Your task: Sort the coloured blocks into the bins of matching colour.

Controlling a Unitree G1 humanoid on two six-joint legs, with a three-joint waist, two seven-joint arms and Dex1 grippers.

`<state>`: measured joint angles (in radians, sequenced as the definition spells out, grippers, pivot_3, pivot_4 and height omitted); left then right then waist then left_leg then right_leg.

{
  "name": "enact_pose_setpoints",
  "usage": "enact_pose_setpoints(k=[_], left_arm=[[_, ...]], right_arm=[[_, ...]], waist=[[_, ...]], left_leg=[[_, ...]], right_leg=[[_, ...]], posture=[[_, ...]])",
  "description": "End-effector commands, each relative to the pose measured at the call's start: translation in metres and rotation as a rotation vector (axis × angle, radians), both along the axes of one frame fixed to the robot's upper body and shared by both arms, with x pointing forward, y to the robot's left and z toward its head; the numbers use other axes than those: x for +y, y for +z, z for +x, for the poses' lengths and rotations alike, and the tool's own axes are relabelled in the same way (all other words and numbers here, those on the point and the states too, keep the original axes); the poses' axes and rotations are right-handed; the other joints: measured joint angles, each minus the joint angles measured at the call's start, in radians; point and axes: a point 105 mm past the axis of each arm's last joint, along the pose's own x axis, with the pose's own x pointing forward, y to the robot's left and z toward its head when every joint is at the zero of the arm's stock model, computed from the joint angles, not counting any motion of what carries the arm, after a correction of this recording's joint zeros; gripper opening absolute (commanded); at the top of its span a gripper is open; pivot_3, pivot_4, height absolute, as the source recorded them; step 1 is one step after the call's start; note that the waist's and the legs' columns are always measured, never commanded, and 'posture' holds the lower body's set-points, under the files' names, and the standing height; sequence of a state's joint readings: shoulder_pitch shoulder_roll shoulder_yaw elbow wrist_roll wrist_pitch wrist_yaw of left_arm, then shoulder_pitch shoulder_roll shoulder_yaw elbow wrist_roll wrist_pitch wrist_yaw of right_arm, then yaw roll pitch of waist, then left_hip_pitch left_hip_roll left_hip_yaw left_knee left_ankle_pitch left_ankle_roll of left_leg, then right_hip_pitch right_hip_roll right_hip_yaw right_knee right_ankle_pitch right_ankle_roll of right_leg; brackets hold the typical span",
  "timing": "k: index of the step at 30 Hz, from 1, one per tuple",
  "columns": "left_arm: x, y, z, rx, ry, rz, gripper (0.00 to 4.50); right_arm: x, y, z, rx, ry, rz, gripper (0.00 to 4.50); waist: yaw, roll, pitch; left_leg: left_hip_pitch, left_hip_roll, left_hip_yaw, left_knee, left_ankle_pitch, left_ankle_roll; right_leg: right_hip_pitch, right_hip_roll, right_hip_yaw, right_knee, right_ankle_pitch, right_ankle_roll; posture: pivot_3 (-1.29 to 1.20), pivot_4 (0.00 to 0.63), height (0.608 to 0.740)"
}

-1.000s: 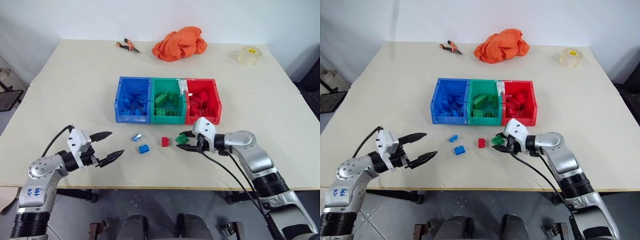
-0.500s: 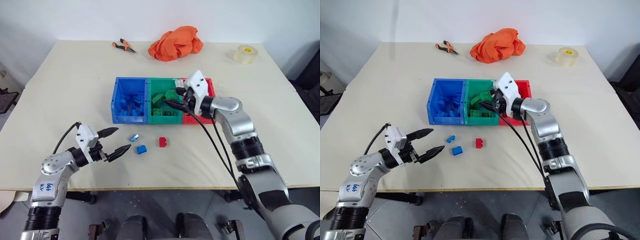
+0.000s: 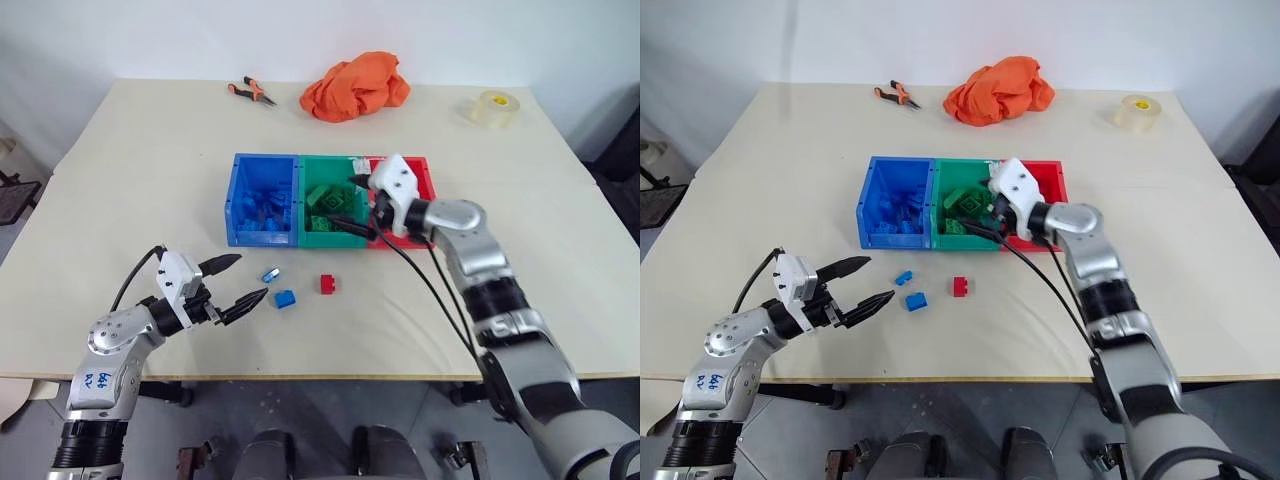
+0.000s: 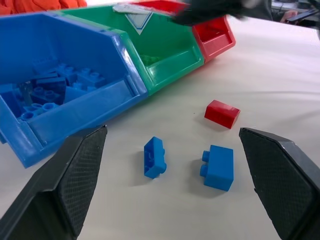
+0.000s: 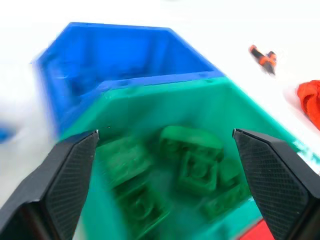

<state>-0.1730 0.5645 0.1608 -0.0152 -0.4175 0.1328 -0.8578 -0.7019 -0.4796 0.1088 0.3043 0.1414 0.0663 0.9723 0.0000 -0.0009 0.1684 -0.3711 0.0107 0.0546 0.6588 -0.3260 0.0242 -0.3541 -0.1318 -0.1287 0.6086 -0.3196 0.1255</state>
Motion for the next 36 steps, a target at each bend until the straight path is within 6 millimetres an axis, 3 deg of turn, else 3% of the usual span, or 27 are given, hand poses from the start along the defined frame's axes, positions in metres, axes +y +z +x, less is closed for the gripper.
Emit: enact_pose_setpoints(k=[1,5,10,14,18,23,28,36], left_arm=[[0.018,0.007,0.006,-0.032,0.024,0.046,4.5],[0.034,0.01,0.01,-0.036,0.045,0.071,4.5],[0.044,0.011,0.01,-0.039,0.059,0.089,4.5],[0.044,0.01,0.007,-0.032,0.05,0.096,4.5],[0.042,0.011,0.003,-0.028,0.054,0.089,4.5],[0.038,0.01,-0.006,-0.024,0.054,0.088,4.5],[0.021,0.008,-0.014,-0.001,-0.001,0.083,4.5],[0.013,0.012,-0.021,-0.008,0.007,0.058,4.5]], right_arm=[[-0.025,0.002,-0.033,0.006,0.051,-0.06,4.46],[-0.07,-0.017,-0.063,0.111,-0.012,-0.146,4.46],[-0.116,-0.034,-0.083,0.202,-0.132,-0.232,4.46],[-0.123,-0.036,-0.087,0.21,-0.151,-0.238,4.46],[-0.111,-0.032,-0.082,0.193,-0.126,-0.203,4.46],[-0.077,-0.034,-0.073,0.197,-0.025,-0.163,4.46],[-0.058,-0.038,-0.065,0.195,0.029,-0.15,4.46],[0.002,-0.051,-0.054,0.24,0.175,-0.093,4.46]], waist=[[-0.001,0.0,0.0],[-0.001,0.0,0.0],[-0.001,0.0,0.0],[-0.002,0.0,0.0],[-0.001,0.0,0.0],[-0.003,0.0,0.0],[0.003,0.0,0.0],[-0.008,0.0,0.0]], left_leg=[[0.0,0.0,0.002,0.0,0.0,0.0],[0.001,0.001,0.008,-0.001,0.0,0.0],[0.003,0.002,0.011,-0.002,0.0,0.0],[0.002,0.002,0.012,-0.002,0.0,0.0],[0.002,0.002,0.011,-0.002,0.0,0.0],[0.002,0.003,0.011,-0.002,0.0,0.0],[0.001,0.001,0.01,-0.001,0.0,0.001],[0.002,0.003,0.009,-0.001,0.0,0.001]], right_leg=[[0.0,0.0,-0.001,0.0,0.0,0.0],[0.0,0.0,-0.001,-0.006,0.0,0.0],[0.0,0.0,-0.002,-0.008,0.0,0.0],[0.0,0.0,-0.002,-0.008,0.0,0.0],[0.0,0.0,-0.002,-0.008,0.0,0.0],[0.0,0.0,-0.002,-0.008,0.0,0.0],[0.0,-0.002,-0.001,-0.008,0.0,0.0],[0.002,0.0,-0.002,-0.008,0.0,0.0]], posture=[[0.0,0.15,0.74],[0.0,0.15,0.74],[0.0,0.15,0.74],[0.0,0.15,0.74],[0.0,0.15,0.74],[0.0,0.15,0.74],[0.0,0.15,0.74],[0.0,0.15,0.74]])
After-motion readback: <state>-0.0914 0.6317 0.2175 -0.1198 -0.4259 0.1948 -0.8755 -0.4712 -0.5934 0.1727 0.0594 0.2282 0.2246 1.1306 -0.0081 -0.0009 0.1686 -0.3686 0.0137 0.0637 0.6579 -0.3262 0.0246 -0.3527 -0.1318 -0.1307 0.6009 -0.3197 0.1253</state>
